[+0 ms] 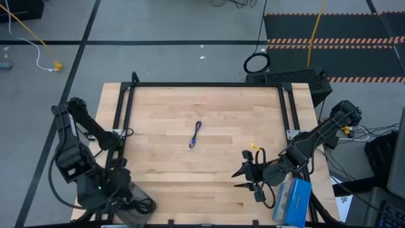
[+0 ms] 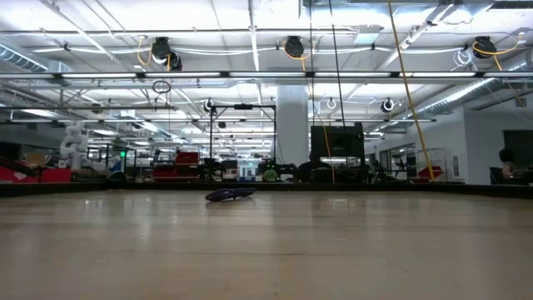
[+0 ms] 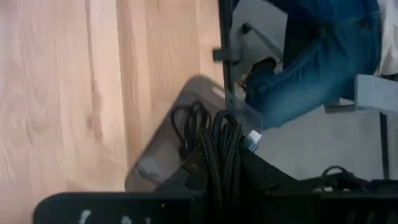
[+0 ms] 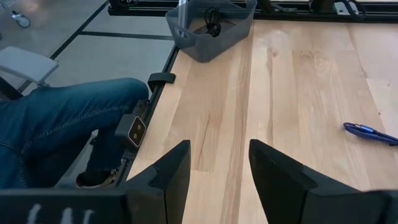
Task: Pick and place USB-C Cables
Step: Put the black charger cable into the black bin
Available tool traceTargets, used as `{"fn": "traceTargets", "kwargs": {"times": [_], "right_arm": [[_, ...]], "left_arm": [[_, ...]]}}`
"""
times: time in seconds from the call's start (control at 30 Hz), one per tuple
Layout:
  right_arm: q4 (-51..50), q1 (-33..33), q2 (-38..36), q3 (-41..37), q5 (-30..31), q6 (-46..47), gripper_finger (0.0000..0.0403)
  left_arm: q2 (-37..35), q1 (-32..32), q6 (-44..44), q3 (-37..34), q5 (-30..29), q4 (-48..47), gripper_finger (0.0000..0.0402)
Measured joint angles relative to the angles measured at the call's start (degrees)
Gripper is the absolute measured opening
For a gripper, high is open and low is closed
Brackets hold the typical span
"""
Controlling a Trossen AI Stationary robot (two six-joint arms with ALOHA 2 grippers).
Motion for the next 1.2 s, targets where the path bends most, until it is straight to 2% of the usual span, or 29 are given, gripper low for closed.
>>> {"fn": "traceTargets", "kwargs": {"times": [0.3,0.7,0.9,1.2], "right_arm": [[-0.1,0.0,0.0,0.0,0.0,0.1,0.0157],[-0.1,0.0,0.0,0.0,0.0,0.2,0.0157],[-0.1,0.0,0.0,0.0,0.0,0.2,0.0157],[-0.1,0.0,0.0,0.0,0.0,0.2,0.0157]], "left_arm": [[2.7,-1.6,-4.6,0.0,1.9,-1.6,0.0044],[6.6,-1.7,-4.8,0.0,2.2,-0.9,0.0044],[8.4,-1.7,-2.6,-2.5,1.4,4.2,0.0044],[10.7,-1.2,1.8,-11.6,3.7,16.2,0.0044]]}}
